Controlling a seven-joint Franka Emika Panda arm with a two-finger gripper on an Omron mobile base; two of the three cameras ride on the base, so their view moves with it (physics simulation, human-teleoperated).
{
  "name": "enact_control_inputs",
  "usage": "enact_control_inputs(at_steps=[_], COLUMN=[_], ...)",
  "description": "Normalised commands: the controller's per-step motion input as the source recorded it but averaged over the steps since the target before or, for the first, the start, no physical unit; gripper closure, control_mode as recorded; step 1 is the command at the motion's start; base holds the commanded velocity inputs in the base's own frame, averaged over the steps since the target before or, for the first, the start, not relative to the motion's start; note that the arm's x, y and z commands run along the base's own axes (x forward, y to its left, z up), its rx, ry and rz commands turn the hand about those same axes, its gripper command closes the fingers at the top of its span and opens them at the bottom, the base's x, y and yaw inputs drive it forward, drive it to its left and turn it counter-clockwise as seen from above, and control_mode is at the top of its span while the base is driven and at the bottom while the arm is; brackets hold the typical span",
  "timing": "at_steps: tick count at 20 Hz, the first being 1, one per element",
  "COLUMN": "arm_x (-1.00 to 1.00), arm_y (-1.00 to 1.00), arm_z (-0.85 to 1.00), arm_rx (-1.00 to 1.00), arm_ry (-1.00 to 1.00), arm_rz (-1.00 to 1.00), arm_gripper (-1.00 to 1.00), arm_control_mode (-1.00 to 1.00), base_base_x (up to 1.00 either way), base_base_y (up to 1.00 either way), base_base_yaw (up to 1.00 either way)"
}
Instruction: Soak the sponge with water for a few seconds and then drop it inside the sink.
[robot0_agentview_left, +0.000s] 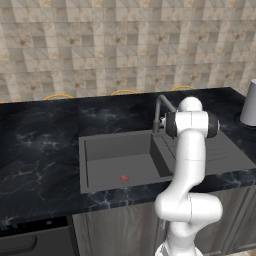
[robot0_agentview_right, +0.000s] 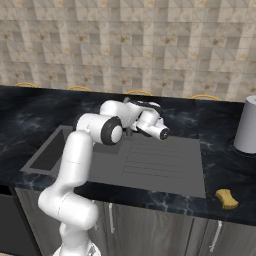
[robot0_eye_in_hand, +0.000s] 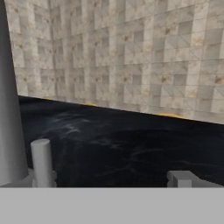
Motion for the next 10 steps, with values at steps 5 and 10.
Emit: enact_control_inputs(at_steps=[5,10], arm_x=[0.00,0.00], arm_y=[-0.33,-0.43], arm_z=[-0.10,-0.13], arm_rx=[0.00,0.00], arm_ry=[0.00,0.00], arm_rz=[-0.01,-0.03], arm_gripper=[-1.00,-1.00], arm_control_mode=[-1.00,-1.00], base_base_x=[0.00,0.00], base_base_y=[0.00,0.00], base_base_yaw=[0.00,0.00])
